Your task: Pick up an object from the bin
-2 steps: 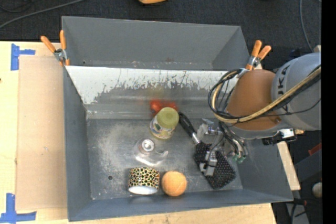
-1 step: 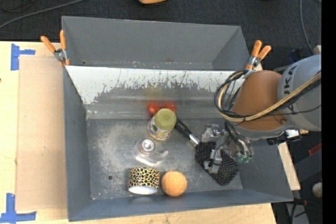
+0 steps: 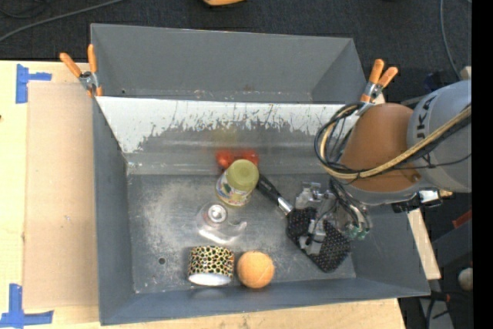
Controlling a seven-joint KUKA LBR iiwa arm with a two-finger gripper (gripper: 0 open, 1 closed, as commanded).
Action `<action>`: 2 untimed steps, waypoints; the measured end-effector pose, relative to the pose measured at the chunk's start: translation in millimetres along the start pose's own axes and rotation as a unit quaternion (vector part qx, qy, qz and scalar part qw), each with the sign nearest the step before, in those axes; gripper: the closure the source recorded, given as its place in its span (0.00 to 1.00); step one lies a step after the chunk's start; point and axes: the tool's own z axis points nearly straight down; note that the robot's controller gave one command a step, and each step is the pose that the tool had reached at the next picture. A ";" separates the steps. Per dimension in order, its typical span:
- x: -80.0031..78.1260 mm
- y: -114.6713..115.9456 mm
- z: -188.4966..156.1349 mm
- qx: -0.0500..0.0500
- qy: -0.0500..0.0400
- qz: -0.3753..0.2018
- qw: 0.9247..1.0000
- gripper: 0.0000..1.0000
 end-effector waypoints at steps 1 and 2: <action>0.0 0.1 0.0 0.000 0.000 0.000 1.000 1.00; -0.1 0.2 0.0 0.000 0.000 -0.001 1.000 1.00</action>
Offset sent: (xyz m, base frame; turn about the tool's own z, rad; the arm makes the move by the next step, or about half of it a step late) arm 0.0000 0.0000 0.0000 0.0000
